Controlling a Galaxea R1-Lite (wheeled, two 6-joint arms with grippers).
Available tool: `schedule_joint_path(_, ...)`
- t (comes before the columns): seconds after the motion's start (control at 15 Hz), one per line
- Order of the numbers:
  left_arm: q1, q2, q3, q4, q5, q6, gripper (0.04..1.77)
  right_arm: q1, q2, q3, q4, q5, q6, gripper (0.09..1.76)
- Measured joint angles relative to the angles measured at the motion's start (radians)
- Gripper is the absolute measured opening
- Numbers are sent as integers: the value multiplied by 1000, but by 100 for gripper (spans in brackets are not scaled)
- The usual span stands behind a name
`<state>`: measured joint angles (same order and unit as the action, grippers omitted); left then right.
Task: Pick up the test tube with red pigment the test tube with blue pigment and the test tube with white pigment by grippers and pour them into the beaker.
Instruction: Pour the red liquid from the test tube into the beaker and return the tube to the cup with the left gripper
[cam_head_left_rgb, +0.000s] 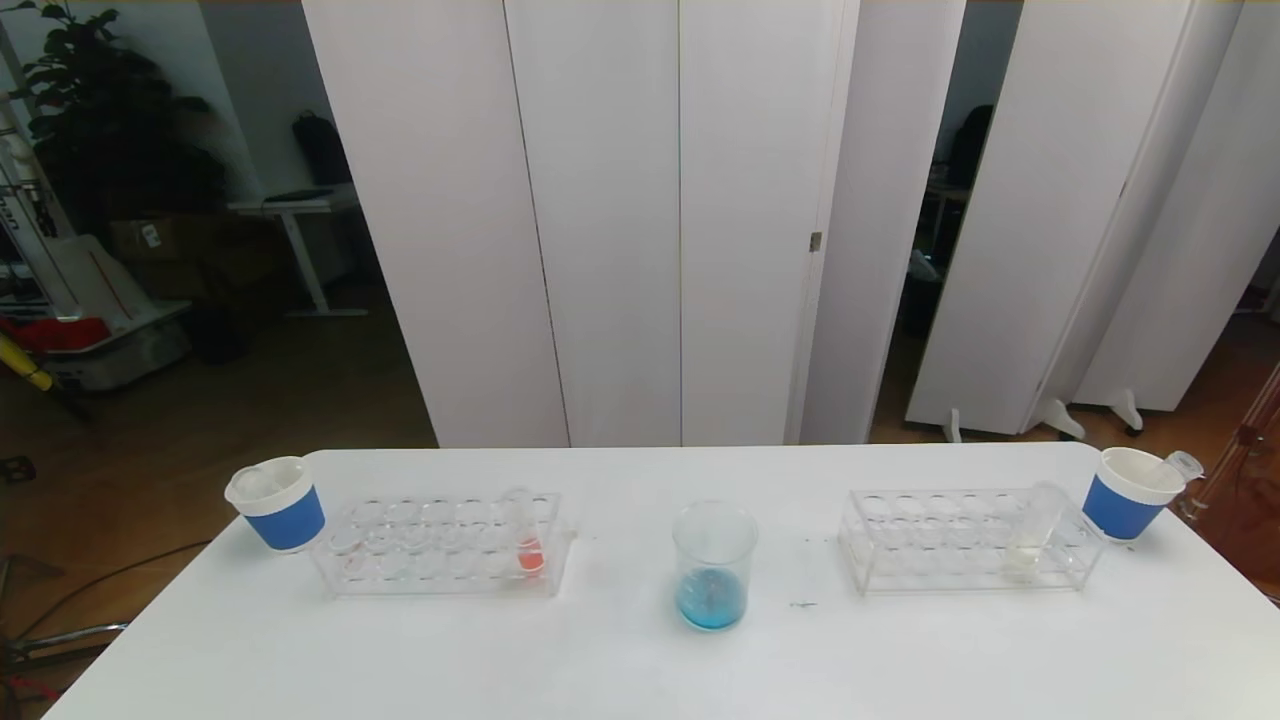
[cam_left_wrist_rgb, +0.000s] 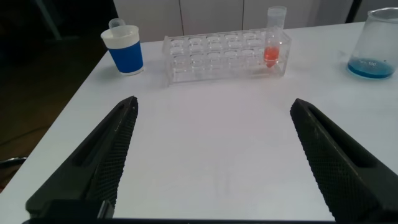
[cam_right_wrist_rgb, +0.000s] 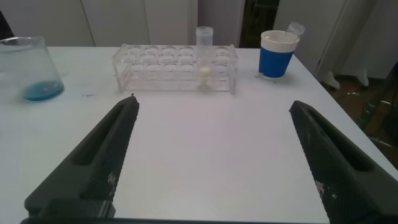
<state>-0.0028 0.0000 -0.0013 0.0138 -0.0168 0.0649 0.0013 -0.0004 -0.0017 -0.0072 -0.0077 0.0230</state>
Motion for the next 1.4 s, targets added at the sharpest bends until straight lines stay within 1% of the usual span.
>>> schedule_joint_path(0.4, 0, 0, 1, -7, 11, -20, 175, 0, 0, 0, 0, 0, 0, 174)
schedule_joint_path(0.53, 0, 0, 1, -69, 14, -25, 175, 0, 0, 0, 0, 0, 0, 174)
schedule_joint_path(0.6, 0, 0, -1, -102, 25, -25, 175, 0, 0, 0, 0, 0, 0, 174)
schedule_joint_path(0.67, 0, 0, -8, -110, 34, -26, 175, 0, 0, 0, 0, 0, 0, 174)
schedule_joint_path(0.8, 0, 0, -54, -98, 33, -26, 175, 0, 0, 0, 0, 0, 0, 174)
schedule_joint_path(1.07, 0, 5, -234, 66, 19, -26, 175, 0, 0, 0, 0, 0, 0, 174)
schedule_joint_path(1.27, 0, 43, -326, 85, 13, -26, 175, 0, 0, 0, 0, 0, 0, 174)
schedule_joint_path(1.4, 0, 94, -385, 86, 13, -27, 175, 0, 0, 0, 0, 0, 0, 174)
